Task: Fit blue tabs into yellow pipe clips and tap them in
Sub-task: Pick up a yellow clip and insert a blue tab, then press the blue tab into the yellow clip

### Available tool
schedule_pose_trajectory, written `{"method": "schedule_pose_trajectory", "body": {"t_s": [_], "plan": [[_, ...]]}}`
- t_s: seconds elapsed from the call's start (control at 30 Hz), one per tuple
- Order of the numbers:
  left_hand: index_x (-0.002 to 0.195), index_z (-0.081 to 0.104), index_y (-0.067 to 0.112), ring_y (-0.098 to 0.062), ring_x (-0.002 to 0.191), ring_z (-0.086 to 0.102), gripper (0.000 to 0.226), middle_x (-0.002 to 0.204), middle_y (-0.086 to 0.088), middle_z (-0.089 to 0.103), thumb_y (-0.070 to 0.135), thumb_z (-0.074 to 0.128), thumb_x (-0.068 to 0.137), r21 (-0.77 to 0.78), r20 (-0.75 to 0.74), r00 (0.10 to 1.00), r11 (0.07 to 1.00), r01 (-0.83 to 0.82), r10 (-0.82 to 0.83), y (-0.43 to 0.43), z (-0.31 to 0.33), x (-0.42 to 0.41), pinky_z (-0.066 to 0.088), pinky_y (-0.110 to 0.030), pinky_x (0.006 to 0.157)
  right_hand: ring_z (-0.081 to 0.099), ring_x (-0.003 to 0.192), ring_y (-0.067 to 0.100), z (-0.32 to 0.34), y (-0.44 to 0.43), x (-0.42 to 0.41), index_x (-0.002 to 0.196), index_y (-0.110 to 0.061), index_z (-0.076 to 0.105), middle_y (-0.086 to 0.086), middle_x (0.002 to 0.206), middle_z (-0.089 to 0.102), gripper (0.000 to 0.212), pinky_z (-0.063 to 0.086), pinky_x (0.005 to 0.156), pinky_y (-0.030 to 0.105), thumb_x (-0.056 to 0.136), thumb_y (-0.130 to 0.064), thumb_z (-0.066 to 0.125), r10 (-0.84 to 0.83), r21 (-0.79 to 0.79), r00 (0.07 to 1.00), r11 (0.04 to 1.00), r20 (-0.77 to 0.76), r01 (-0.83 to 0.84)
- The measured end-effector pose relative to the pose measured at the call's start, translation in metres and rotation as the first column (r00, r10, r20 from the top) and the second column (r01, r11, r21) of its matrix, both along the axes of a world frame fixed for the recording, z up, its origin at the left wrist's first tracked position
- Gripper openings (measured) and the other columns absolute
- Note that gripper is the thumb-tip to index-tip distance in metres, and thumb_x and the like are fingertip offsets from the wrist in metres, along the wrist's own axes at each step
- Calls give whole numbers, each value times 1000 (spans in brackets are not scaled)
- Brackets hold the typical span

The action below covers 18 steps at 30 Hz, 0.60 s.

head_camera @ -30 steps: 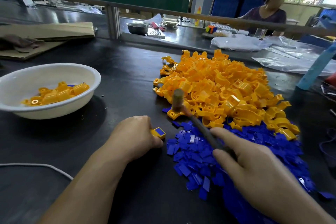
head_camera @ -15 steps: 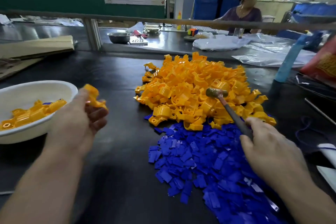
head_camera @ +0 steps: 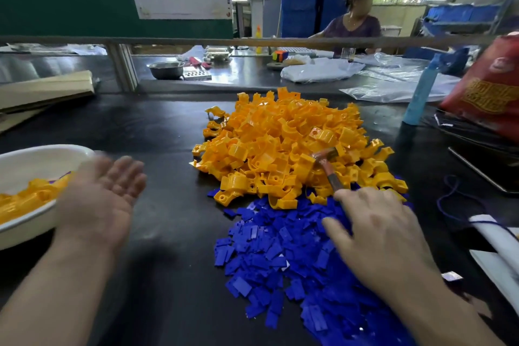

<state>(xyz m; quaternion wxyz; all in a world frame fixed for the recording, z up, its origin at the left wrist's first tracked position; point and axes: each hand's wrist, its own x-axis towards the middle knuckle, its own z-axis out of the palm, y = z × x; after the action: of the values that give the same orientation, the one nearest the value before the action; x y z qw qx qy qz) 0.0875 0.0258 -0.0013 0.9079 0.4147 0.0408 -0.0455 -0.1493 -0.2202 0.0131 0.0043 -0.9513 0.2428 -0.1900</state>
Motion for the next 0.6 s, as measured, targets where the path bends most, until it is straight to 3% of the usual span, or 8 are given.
{"method": "schedule_pose_trajectory", "body": {"t_s": [0.03, 0.07, 0.13, 0.2, 0.23, 0.27, 0.43, 0.6], "plan": [[120, 57, 16, -19, 101, 65, 24, 124, -7, 63, 28, 50, 100, 249, 84, 996, 968, 18, -40, -16, 0, -10, 52, -30, 79, 44, 108, 19, -2, 8, 2, 132, -35, 42, -3, 119, 52, 63, 41, 89, 39, 79, -68, 33, 54, 22, 995, 998, -87, -52], [129, 55, 16, -19, 97, 64, 33, 125, -7, 62, 25, 56, 97, 526, 145, 980, 849, 38, -134, -32, 1, -19, 51, -31, 78, 37, 120, 21, -6, 15, 5, 138, -39, 27, -3, 133, 42, 73, 36, 98, 42, 76, -76, 27, 110, 50, 976, 993, -186, -103], [145, 44, 24, -21, 112, 58, 60, 138, -4, 55, 30, 67, 90, 911, 171, 896, 413, 15, -411, -64, -15, -32, 49, -37, 91, 20, 135, 26, -14, 27, 11, 143, -39, 5, 0, 151, 20, 85, 22, 107, 49, 73, -83, 25, 214, 104, 918, 976, -334, -189], [150, 34, 30, -22, 131, 46, 73, 150, 1, 43, 41, 68, 86, 992, 103, 831, -9, -129, -546, -85, -24, -39, 43, -42, 104, 15, 136, 27, -18, 34, 15, 144, -36, 5, 1, 153, 14, 84, 17, 107, 51, 77, -79, 31, 269, 91, 880, 963, -391, -254], [148, 36, 30, -22, 132, 44, 71, 150, 2, 42, 46, 67, 86, 964, 91, 825, -158, -213, -557, -90, -27, -41, 41, -44, 105, 18, 134, 27, -19, 35, 16, 144, -36, 11, 1, 152, 19, 76, 18, 105, 50, 82, -74, 34, 285, 63, 876, 957, -389, -283], [144, 42, 30, -22, 129, 45, 65, 145, 2, 47, 48, 65, 86, 924, 132, 821, -232, -305, -556, -94, -31, -42, 41, -44, 103, 23, 130, 28, -19, 35, 16, 142, -35, 20, 1, 148, 26, 67, 22, 103, 49, 86, -68, 36, 301, 34, 877, 950, -374, -311], [112, 62, 32, -18, 101, 55, 23, 109, 9, 65, 41, 56, 92, 847, 319, 769, -199, -494, -554, -88, -33, -50, 42, -40, 85, 41, 105, 24, -24, 34, 19, 127, -31, 47, -4, 120, 52, 36, 29, 86, 41, 96, -47, 37, 367, -31, 888, 920, -278, -390], [115, 60, 37, -16, 104, 54, 25, 112, 12, 64, 44, 52, 93, 853, 242, 727, -216, -475, -643, -82, -25, -51, 46, -40, 87, 47, 93, 22, -27, 30, 19, 114, -31, 56, -7, 102, 60, 22, 28, 77, 37, 97, -31, 42, 382, -21, 905, 919, -186, -393]]}}
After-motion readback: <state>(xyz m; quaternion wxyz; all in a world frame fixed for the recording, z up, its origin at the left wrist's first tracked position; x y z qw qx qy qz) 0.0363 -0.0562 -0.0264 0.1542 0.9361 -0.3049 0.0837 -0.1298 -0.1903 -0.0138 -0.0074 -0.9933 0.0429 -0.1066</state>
